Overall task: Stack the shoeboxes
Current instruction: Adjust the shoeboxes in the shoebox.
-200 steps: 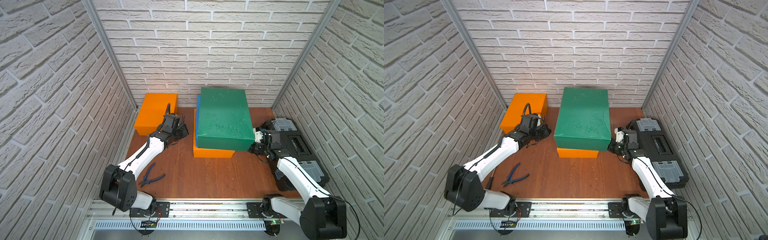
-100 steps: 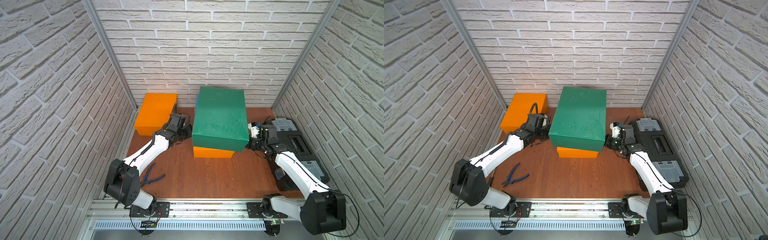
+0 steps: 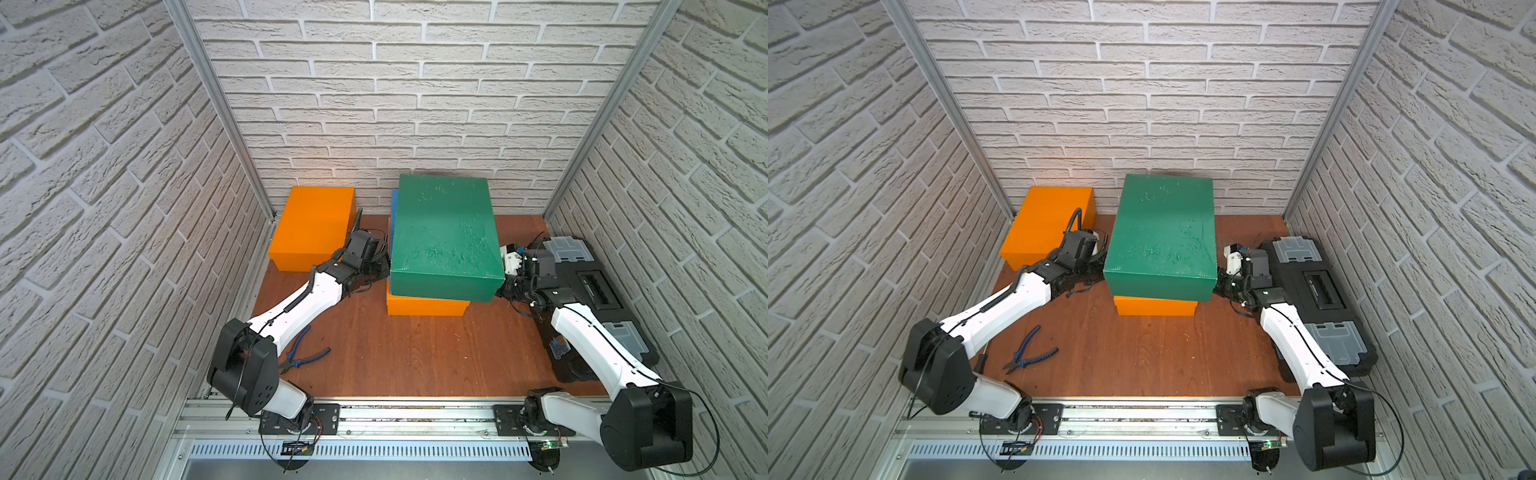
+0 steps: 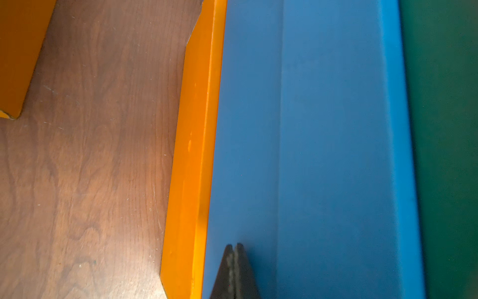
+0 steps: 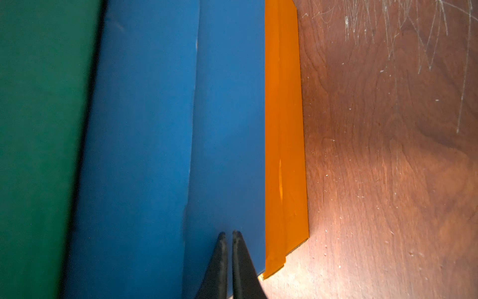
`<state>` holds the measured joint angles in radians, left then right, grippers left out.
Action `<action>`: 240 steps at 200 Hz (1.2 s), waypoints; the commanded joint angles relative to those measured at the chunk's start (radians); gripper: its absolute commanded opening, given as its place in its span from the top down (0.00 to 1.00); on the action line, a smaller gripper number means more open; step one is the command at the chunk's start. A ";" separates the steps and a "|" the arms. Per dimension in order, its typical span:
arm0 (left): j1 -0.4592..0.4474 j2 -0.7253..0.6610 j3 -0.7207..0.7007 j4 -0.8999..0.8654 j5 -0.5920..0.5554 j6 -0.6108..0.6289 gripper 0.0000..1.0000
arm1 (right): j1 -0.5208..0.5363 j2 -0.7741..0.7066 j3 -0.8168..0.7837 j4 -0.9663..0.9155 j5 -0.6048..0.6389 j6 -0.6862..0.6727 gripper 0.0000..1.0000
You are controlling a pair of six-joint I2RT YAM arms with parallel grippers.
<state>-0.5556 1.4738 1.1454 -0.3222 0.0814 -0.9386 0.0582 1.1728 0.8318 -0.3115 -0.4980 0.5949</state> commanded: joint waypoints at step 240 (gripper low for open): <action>-0.023 -0.215 0.183 -0.197 -0.093 0.145 0.94 | -0.048 -0.119 0.302 -0.324 0.056 -0.147 0.87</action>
<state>-0.5495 1.2350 1.2884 -0.5354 -0.0151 -0.8227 0.0086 1.0653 1.1080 -0.6456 -0.4274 0.4309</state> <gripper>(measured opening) 0.063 0.127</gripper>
